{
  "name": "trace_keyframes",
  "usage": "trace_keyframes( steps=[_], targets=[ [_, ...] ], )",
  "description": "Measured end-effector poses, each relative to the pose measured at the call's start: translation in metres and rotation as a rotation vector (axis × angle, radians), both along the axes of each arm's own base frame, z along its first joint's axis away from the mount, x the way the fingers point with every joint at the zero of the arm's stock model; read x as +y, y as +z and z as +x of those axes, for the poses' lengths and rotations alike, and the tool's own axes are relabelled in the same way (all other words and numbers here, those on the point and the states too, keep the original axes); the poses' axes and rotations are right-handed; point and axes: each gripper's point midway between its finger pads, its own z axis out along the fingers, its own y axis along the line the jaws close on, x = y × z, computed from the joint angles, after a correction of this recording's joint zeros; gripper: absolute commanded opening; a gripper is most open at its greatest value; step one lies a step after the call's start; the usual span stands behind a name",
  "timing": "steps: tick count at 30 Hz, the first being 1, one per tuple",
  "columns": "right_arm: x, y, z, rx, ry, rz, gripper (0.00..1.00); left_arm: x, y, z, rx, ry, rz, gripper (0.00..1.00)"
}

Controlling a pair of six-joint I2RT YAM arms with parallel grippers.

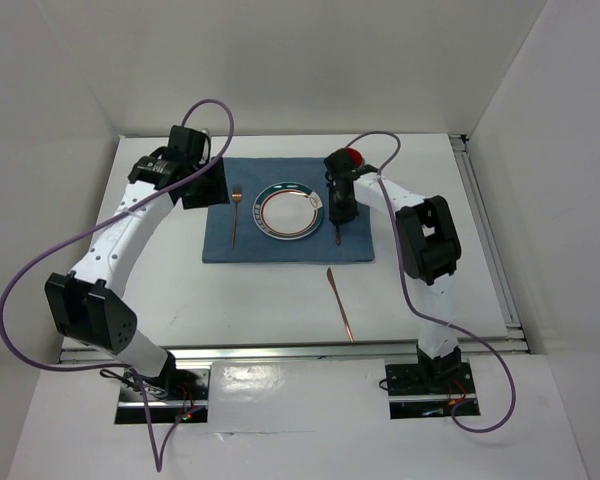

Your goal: Set the dinner table for one person

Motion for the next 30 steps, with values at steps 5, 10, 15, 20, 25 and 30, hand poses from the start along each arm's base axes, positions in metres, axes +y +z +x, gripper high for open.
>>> trace_keyframes(
  steps=[5, 10, 15, 20, 25, 30],
  targets=[
    [0.001, 0.005, 0.008, -0.022, -0.004, 0.003, 0.59, -0.011, -0.006, -0.001, 0.015, -0.030, 0.003, 0.67],
    [-0.009, 0.025, -0.016, -0.033, -0.009, 0.014, 0.59, -0.015, -0.003, 0.001, 0.018, -0.038, 0.004, 0.67],
    [-0.023, 0.056, -0.084, -0.052, 0.026, 0.086, 0.69, -0.016, 0.010, 0.009, -0.018, -0.033, 0.001, 0.67],
    [-0.011, 0.044, -0.161, 0.016, 0.133, 0.132, 0.72, -0.016, 0.010, 0.007, -0.015, -0.035, 0.007, 0.66],
    [0.007, 0.006, -0.225, 0.160, 0.231, 0.122, 0.64, -0.018, 0.009, 0.006, -0.012, -0.039, 0.007, 0.66],
    [0.018, -0.009, -0.249, 0.204, 0.273, 0.078, 0.50, -0.019, 0.005, 0.003, 0.002, -0.043, 0.012, 0.66]
  ],
)
